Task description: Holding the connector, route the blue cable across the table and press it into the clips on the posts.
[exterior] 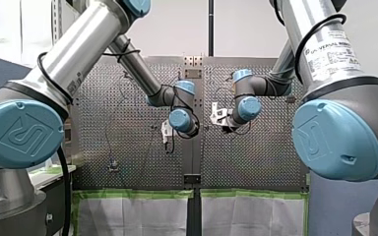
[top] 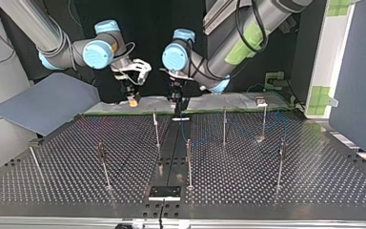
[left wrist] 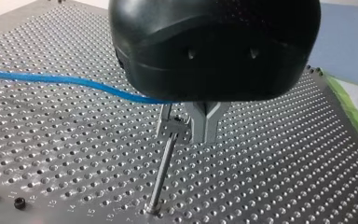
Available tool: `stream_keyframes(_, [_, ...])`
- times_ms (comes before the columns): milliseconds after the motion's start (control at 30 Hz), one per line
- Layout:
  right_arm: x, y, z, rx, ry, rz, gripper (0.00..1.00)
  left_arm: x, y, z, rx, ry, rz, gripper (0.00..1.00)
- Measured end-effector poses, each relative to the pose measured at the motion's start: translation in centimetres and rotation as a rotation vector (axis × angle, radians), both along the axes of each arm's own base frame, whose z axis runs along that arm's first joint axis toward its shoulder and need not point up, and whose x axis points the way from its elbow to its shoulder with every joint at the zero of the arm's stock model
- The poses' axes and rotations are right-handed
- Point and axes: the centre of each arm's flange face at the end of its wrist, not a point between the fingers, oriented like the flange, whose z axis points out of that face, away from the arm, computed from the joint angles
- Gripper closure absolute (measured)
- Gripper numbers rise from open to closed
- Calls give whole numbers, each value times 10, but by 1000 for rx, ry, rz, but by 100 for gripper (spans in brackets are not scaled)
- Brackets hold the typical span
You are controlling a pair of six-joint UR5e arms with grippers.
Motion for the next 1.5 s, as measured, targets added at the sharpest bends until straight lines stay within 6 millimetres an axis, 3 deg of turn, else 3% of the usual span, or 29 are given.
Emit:
stream_keyframes(367, [-14,-20,2,-13,-40,-10,100,8,1,2,-18,-20,11,98])
stream_keyframes(633, [-19,-36,-7,-12,-56,0,100,20,-4,11,-72,-49,-18,98])
stream_keyframes(767, [-19,-44,-10,-12,-61,1,100,28,-5,4,-67,-34,-17,98])
stream_keyframes(967, [-19,-57,-7,-17,-77,-1,100,38,-4,-16,-58,-18,-3,98])
stream_keyframes(1500, [-29,-84,8,-46,-99,-24,100,76,8,-3,-83,-57,15,98])
